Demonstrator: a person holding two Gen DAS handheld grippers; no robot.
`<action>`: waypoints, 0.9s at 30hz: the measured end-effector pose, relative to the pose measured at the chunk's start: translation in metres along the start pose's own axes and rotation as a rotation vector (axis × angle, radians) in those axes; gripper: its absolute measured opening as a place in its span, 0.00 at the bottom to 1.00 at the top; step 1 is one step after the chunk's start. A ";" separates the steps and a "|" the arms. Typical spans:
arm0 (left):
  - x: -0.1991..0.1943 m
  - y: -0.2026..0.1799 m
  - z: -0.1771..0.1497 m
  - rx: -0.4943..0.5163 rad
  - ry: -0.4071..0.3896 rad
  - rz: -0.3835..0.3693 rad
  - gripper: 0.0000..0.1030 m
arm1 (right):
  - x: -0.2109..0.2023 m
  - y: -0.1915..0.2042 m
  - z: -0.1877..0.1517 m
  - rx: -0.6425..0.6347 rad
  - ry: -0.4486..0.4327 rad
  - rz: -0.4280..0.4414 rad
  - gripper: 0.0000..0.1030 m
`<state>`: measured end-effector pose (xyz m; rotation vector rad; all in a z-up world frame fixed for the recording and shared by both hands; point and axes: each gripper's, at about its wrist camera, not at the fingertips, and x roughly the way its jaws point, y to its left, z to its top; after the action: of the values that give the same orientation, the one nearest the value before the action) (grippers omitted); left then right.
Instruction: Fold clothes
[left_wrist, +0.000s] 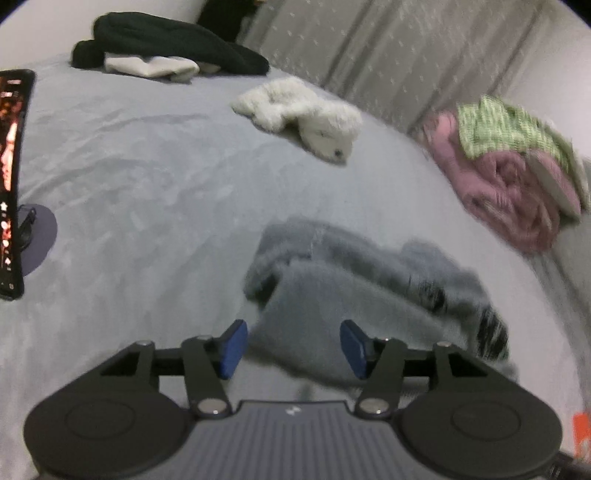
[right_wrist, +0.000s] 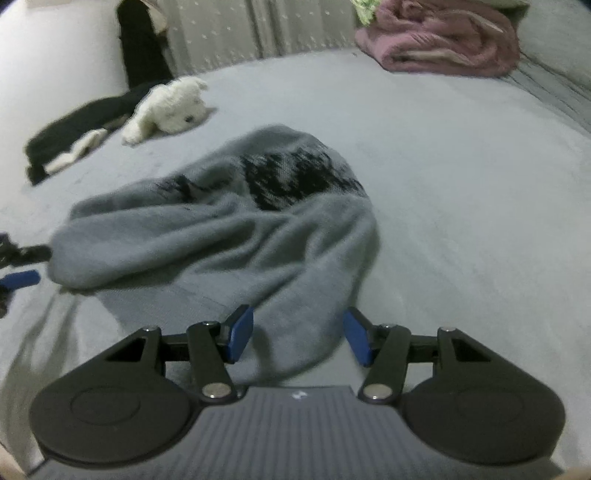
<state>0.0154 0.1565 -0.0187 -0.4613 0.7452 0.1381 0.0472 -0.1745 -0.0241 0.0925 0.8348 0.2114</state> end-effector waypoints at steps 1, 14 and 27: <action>0.003 -0.001 -0.002 0.015 0.007 0.007 0.56 | 0.003 -0.002 -0.001 0.009 0.011 -0.006 0.57; 0.006 -0.019 0.001 0.065 -0.071 0.022 0.00 | -0.008 -0.020 0.006 0.037 -0.070 0.004 0.06; 0.007 -0.032 0.007 0.091 -0.178 0.016 0.00 | -0.014 -0.072 0.036 0.088 -0.241 -0.210 0.04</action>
<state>0.0337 0.1304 -0.0078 -0.3515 0.5778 0.1577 0.0755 -0.2478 -0.0012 0.1094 0.6082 -0.0347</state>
